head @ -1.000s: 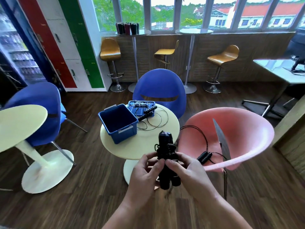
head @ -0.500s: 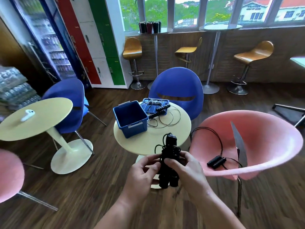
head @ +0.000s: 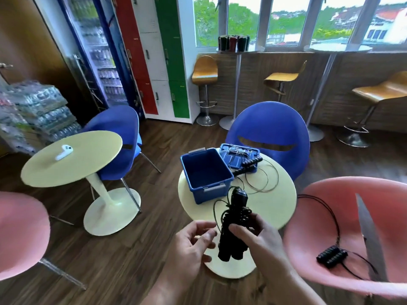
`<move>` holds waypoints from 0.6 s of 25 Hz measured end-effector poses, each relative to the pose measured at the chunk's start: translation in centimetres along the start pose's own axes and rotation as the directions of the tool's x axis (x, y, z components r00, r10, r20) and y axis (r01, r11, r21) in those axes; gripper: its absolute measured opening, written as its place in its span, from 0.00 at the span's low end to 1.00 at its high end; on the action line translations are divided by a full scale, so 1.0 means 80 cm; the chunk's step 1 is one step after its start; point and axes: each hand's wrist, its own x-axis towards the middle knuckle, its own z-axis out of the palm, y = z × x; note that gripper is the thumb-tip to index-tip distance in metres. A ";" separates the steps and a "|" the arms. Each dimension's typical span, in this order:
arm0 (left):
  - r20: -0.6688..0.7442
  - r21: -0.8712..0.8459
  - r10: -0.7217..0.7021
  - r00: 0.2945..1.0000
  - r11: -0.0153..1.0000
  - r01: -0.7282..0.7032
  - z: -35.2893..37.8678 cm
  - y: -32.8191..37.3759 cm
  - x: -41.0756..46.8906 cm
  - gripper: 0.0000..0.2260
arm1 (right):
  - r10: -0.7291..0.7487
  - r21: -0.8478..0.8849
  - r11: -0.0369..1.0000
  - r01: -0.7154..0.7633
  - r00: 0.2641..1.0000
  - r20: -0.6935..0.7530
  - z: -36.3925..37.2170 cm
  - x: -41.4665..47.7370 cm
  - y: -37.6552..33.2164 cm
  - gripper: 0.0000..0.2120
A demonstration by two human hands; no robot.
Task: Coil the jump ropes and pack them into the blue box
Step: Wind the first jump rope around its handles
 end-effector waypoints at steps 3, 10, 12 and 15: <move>0.004 -0.014 0.000 1.000 1.000 0.000 -0.046 0.000 0.079 0.10 | -0.013 -0.048 0.999 0.014 1.000 0.006 0.046 0.060 -0.008 0.12; 0.152 -0.009 -0.039 0.988 0.999 0.041 -0.083 -0.003 0.216 0.09 | 0.033 -0.067 0.997 -0.043 0.988 -0.151 0.107 0.171 -0.003 0.16; 0.188 0.008 -0.058 0.980 0.998 0.058 -0.081 -0.007 0.242 0.08 | 0.062 -0.071 0.994 -0.077 0.981 -0.186 0.107 0.192 0.004 0.17; 0.202 0.017 -0.088 0.975 0.996 0.086 -0.073 -0.016 0.278 0.07 | 0.088 -0.073 0.992 -0.104 0.977 -0.196 0.103 0.224 0.008 0.18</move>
